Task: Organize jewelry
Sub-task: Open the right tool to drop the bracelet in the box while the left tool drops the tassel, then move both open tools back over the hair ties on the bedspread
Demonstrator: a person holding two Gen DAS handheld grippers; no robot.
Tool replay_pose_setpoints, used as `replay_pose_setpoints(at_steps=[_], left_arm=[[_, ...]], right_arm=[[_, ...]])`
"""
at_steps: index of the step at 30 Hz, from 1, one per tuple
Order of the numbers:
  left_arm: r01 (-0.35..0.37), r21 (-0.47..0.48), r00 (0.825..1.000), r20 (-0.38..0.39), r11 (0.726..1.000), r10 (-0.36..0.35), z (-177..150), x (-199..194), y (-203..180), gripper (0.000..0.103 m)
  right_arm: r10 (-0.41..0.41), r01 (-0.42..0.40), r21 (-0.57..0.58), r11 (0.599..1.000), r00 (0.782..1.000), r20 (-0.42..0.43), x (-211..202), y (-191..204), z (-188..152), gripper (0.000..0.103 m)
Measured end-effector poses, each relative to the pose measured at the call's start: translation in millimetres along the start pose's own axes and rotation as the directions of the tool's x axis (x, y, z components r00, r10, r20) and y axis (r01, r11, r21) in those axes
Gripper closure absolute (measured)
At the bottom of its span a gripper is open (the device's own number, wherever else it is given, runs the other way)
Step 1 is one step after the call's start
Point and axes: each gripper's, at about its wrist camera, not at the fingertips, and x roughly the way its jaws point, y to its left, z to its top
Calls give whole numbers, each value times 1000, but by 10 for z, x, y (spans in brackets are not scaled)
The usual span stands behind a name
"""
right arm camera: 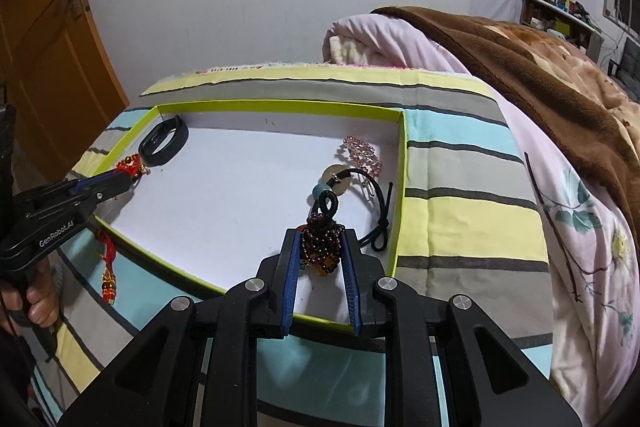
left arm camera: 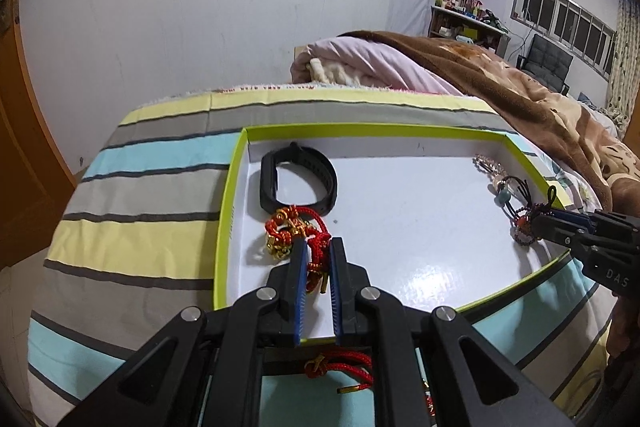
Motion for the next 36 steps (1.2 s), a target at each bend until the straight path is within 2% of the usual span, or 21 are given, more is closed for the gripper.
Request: replay_pose_setpoints(at_steps=[6,8,13,21,36], left_arm=[[4,-3,1000,-6,1000,-4,-4,-13,23,90],[6,-7,1000,-5,1000,-6,-7,-40,30,83],[3,-14,1000,23,1000,-2,3,-198,26,81],[0,-5,996,86,1000,0,-80,-647,-39,81],[9,-9,982,189,1000,-7,-589,-1562,-208,81]], right_arm=[[15,-15,-14,1000,1000,8,-25,46,-5,78],[19,-18,-15,1000,1000,16,-57,58,-10,75],[23,-22,-20,1000,999,43,-192,100,-11,75],[35,-32,-23,999,994,104,-578,220,-132,75],[31,-24,-37,999,980,197,-1483,459,-685,75]])
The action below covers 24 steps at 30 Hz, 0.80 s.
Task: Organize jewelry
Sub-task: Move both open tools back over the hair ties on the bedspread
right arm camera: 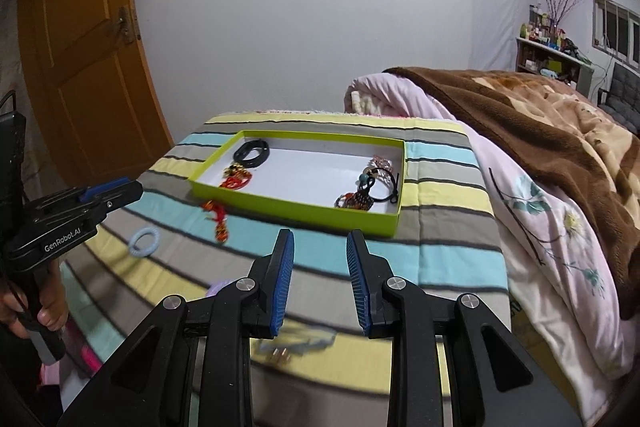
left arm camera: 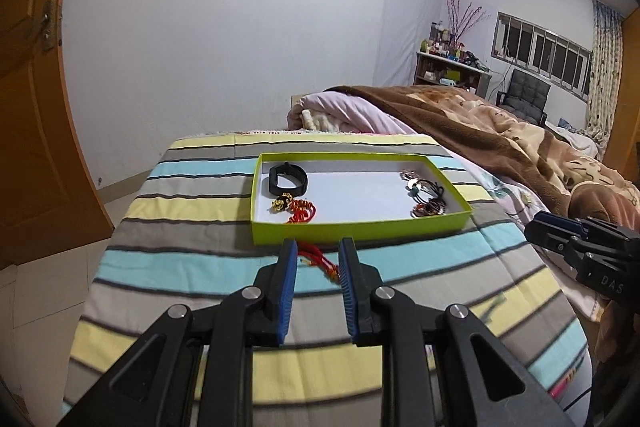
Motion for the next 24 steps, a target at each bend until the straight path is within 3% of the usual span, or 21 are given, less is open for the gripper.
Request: replay_pose_setpoints(at_steps=[12,24], left_arm=[[-7,-14,999,46,1000,7,-266,-555,-77,81],[-18,-35,998,57,999,20,-474,-818,-82,81]], right_arm=[[26,-25,-19,1000,999,45,-560,297,-272,75],[33,-33,0,999,998,44,-760,319,-495,75]])
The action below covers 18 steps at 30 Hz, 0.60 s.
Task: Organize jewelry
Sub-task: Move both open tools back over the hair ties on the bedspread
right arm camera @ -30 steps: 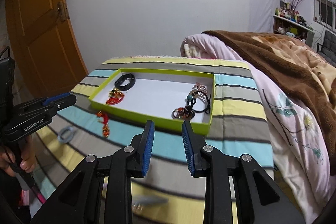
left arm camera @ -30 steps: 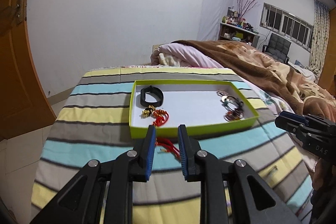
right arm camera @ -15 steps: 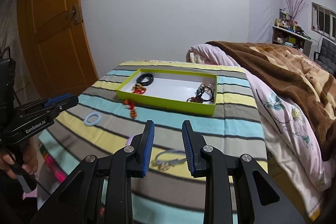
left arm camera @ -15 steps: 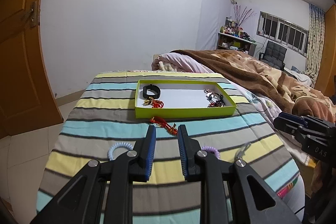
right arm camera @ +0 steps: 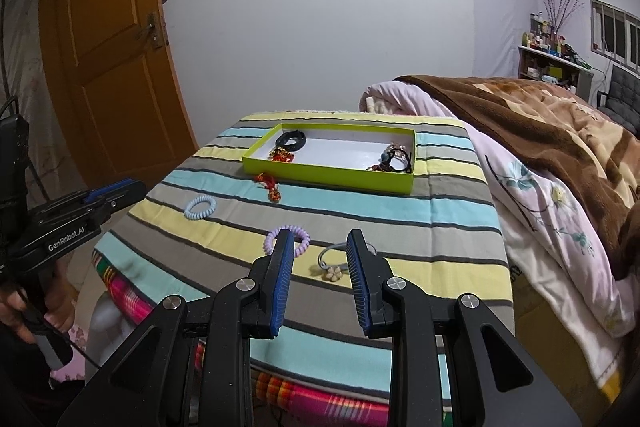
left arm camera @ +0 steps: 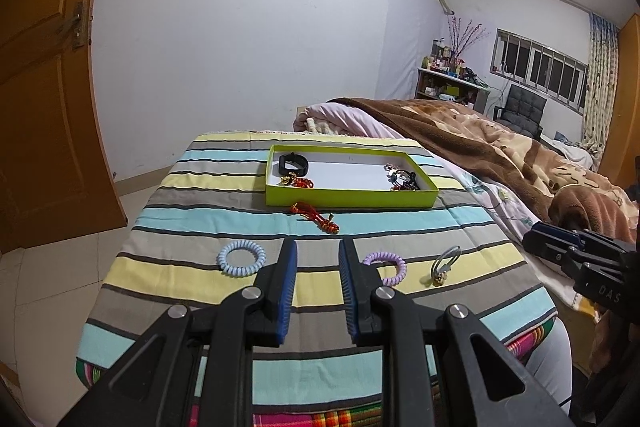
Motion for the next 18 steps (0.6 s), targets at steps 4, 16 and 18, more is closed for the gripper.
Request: replay_pose_setpoints(at_steps=[4,16,18], left_arm=[[-6,2,1000,7,1000,6,-18,-47,-4,81],[-12,-12,1000,5,1000,12,-93,-48,43,81],[-15,-15,1000,-1,1000,15,-107,-21,58,81]], right_arm=[[3,-3,3,1000,1000,6,-45,10,-25,75],[8,-8,5,1000,1000,-10,-12,-3,-72,75],[10,-10,4,1000,1000,-19,24,1,-85,75]])
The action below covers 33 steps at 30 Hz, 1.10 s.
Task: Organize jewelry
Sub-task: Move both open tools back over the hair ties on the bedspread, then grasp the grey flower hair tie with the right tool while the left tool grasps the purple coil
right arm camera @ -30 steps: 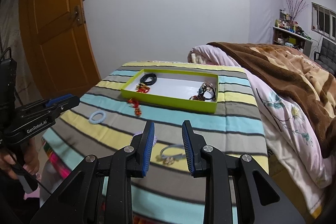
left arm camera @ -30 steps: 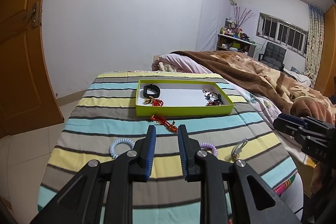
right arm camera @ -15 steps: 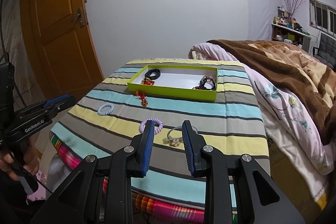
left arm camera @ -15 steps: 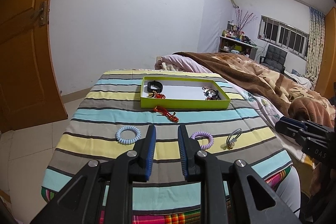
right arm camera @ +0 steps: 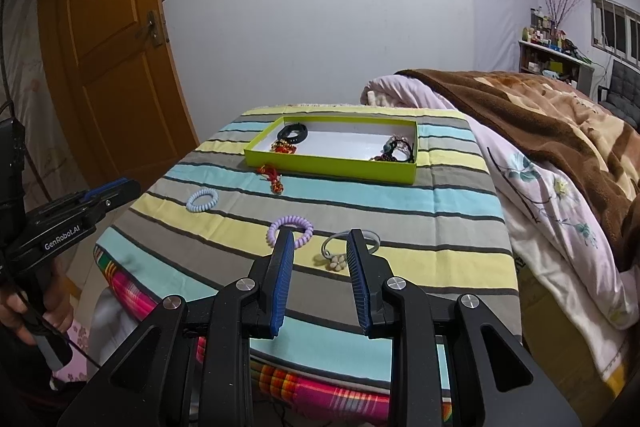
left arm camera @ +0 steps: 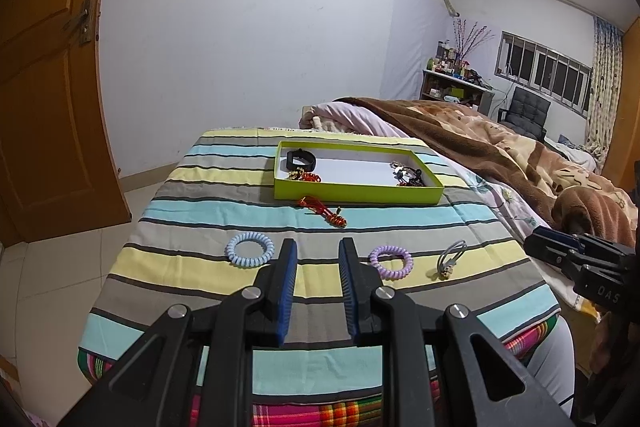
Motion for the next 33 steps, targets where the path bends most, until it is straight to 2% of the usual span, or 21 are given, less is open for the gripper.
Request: replay_pose_setpoints(at_steps=[17,26,33], left_arm=[[-7,-17,998,-66,1000,6,-57,396,184,75],[55,10,993,-110,998,-53,-59,667,-15,75],[117,41,981,-159,992,-109,-54,928,-249,75]], right_arm=[[1,0,14,1000,996,-86,474,-34,-90,75],[-25,29,38,999,993,-115,685,-176,-102,75],[-60,66,39,997,988,-143,862,-356,-85,75]])
